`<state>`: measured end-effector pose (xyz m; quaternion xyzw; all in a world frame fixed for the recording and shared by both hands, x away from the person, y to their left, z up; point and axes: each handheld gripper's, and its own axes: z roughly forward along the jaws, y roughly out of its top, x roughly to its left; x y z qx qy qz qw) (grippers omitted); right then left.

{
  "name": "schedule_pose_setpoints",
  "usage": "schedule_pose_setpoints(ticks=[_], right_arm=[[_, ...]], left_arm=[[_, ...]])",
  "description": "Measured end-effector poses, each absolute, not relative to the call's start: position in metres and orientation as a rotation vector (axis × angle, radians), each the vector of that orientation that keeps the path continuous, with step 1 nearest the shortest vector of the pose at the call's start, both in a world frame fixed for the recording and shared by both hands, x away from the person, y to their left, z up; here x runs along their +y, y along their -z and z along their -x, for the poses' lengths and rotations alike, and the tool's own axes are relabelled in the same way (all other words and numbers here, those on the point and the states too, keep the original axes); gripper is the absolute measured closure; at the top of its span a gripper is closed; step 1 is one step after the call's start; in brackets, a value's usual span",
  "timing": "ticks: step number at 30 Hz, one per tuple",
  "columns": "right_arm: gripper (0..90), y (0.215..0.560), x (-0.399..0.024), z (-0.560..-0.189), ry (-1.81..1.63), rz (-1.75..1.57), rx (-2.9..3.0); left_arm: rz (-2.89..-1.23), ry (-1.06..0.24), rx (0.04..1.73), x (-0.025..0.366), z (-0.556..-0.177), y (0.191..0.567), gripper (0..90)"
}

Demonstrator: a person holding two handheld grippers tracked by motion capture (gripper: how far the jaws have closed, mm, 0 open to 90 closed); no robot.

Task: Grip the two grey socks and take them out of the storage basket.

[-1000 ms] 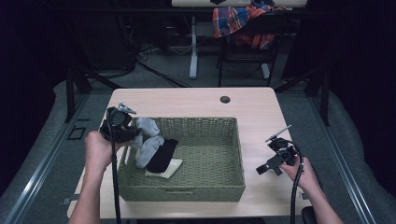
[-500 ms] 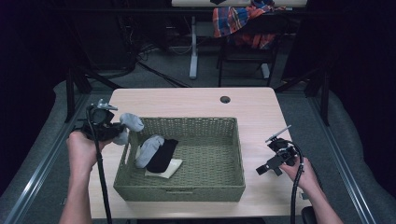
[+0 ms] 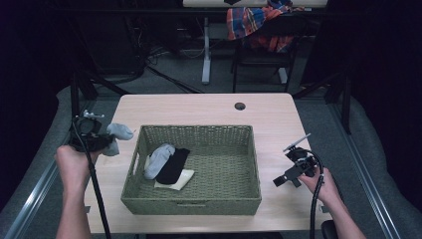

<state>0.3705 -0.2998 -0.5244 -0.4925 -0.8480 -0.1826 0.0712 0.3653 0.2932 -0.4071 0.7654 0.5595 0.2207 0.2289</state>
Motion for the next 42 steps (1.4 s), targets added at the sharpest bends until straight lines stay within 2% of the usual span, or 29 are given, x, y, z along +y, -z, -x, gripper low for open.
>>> schedule_pose_setpoints(ticks=[16, 18, 20, 22, 30, 42], right_arm=[[5.9, 0.526, -0.300, -0.369, 0.605, 1.509, -2.523], [5.9, 0.523, -0.304, -0.373, 0.503, 1.430, -2.575], [5.9, 0.527, -0.301, -0.369, 0.608, 1.528, -2.517], [5.9, 0.522, -0.305, -0.373, 0.513, 1.433, -2.567], [5.9, 0.523, -0.302, -0.372, 0.529, 1.445, -2.561], [5.9, 0.524, -0.302, -0.372, 0.529, 1.450, -2.560]], left_arm=[[-2.088, -0.521, 1.649, 0.312, -0.379, 0.451, 84.7], [-2.088, -0.517, 1.652, 0.313, -0.380, 0.456, 84.7], [-2.080, -0.495, 1.650, 0.314, -0.380, 0.460, 84.6], [-2.079, -0.485, 1.655, 0.315, -0.381, 0.462, 84.7], [-2.092, -0.502, 1.659, 0.310, -0.387, 0.477, 84.6], [-2.143, -0.389, 1.698, 0.307, -0.397, 0.503, 84.6]])
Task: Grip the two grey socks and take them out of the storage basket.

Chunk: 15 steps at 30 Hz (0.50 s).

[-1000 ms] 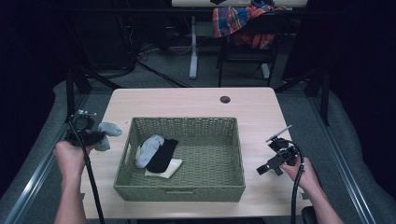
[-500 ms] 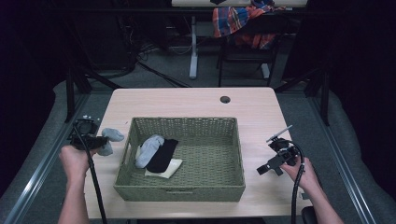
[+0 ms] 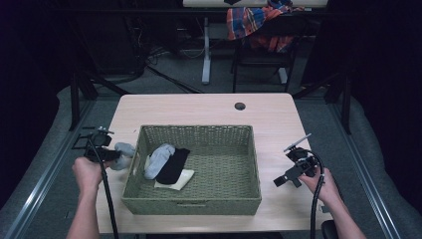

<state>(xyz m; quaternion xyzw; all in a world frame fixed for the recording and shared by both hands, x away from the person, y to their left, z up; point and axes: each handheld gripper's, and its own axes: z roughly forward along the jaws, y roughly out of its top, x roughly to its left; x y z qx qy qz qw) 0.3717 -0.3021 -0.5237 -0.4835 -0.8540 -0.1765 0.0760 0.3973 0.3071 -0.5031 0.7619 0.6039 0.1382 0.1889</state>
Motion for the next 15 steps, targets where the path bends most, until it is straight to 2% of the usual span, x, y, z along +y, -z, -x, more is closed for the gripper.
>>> schedule_pose_setpoints(ticks=[5, 9, 13, 15], right_arm=[[5.9, 0.524, -0.301, -0.372, 0.525, 1.449, -2.567], [5.9, 0.524, -0.301, -0.371, 0.533, 1.447, -2.557], [5.9, 0.524, -0.300, -0.370, 0.551, 1.481, -2.554], [5.9, 0.523, -0.302, -0.372, 0.508, 1.438, -2.574]], left_arm=[[-2.158, -0.332, 1.715, 0.309, -0.401, 0.513, 84.1], [-2.185, -0.285, 1.753, 0.314, -0.403, 0.522, 79.4], [-2.186, -0.264, 1.763, 0.318, -0.400, 0.521, 66.7], [-2.150, -0.224, 1.769, 0.320, -0.399, 0.514, 51.5]])
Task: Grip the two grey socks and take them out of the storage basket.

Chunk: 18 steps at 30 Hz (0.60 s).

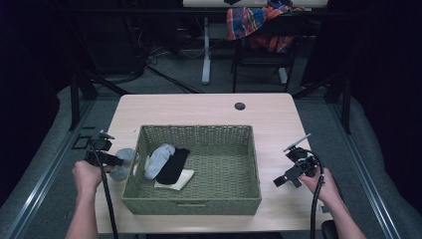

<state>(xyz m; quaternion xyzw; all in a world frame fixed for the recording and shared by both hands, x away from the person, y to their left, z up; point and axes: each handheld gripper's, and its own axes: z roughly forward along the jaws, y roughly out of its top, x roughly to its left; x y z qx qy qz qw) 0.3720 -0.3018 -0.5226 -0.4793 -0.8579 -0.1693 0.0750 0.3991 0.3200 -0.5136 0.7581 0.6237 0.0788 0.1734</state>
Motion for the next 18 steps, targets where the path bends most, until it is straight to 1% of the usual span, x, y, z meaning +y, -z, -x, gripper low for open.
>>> schedule_pose_setpoints(ticks=[1, 4, 5, 7, 9, 10, 11, 12, 18], right_arm=[[6.0, 0.523, -0.302, -0.372, 0.509, 1.433, -2.568], [6.2, 0.525, -0.301, -0.371, 0.550, 1.476, -2.544], [6.2, 0.524, -0.302, -0.372, 0.525, 1.447, -2.556], [6.2, 0.524, -0.302, -0.372, 0.526, 1.456, -2.561], [6.3, 0.524, -0.304, -0.373, 0.526, 1.451, -2.553], [6.3, 0.525, -0.304, -0.372, 0.532, 1.472, -2.547], [6.3, 0.522, -0.307, -0.374, 0.485, 1.427, -2.568], [6.3, 0.523, -0.307, -0.374, 0.513, 1.444, -2.555], [6.1, 0.527, -0.304, -0.372, 0.578, 1.481, -2.518]], left_arm=[[-2.129, -0.234, 1.765, 0.320, -0.398, 0.508, 43.3], [-2.097, -0.307, 1.748, 0.319, -0.395, 0.488, 27.4], [-2.090, -0.318, 1.745, 0.318, -0.394, 0.483, 20.9], [-2.093, -0.330, 1.712, 0.315, -0.393, 0.475, 14.1], [-2.099, -0.356, 1.699, 0.310, -0.393, 0.468, 11.4], [-2.100, -0.361, 1.691, 0.308, -0.392, 0.465, 7.7], [-2.090, -0.371, 1.677, 0.307, -0.392, 0.461, 4.5], [-2.079, -0.375, 1.659, 0.304, -0.391, 0.458, 3.2], [-2.115, -0.431, 1.576, 0.284, -0.389, 0.439, 0.8]])
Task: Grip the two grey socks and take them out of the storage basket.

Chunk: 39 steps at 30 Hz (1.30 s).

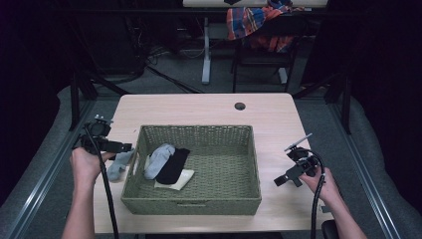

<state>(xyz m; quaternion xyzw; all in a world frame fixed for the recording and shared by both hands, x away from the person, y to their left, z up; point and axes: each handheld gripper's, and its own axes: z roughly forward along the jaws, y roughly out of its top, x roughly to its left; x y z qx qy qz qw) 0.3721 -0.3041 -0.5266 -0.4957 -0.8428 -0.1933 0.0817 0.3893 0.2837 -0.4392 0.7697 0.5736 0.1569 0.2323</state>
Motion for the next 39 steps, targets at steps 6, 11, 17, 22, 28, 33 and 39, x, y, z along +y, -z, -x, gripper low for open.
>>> schedule_pose_setpoints(ticks=[6, 11, 17, 22, 28, 33, 39], right_arm=[[6.0, 0.528, -0.307, -0.376, 0.586, 1.483, -2.519], [5.9, 0.529, -0.307, -0.377, 0.573, 1.478, -2.523], [5.8, 0.529, -0.311, -0.380, 0.541, 1.447, -2.542], [5.8, 0.528, -0.309, -0.379, 0.544, 1.446, -2.545], [5.8, 0.525, -0.303, -0.379, 0.531, 1.428, -2.563], [5.9, 0.525, -0.305, -0.376, 0.552, 1.459, -2.557], [5.9, 0.525, -0.306, -0.374, 0.544, 1.459, -2.552]], left_arm=[[-2.163, -0.476, 1.484, 0.258, -0.386, 0.427, 0.2], [-2.199, -0.482, 1.428, 0.240, -0.386, 0.424, 0.2], [-2.223, -0.464, 1.396, 0.226, -0.389, 0.428, 0.2], [-2.234, -0.447, 1.381, 0.217, -0.391, 0.432, 0.2], [-2.267, -0.428, 1.359, 0.208, -0.390, 0.439, 0.2], [-2.284, -0.418, 1.348, 0.200, -0.393, 0.446, 0.2], [-2.325, -0.371, 1.350, 0.190, -0.402, 0.456, 5.1]])
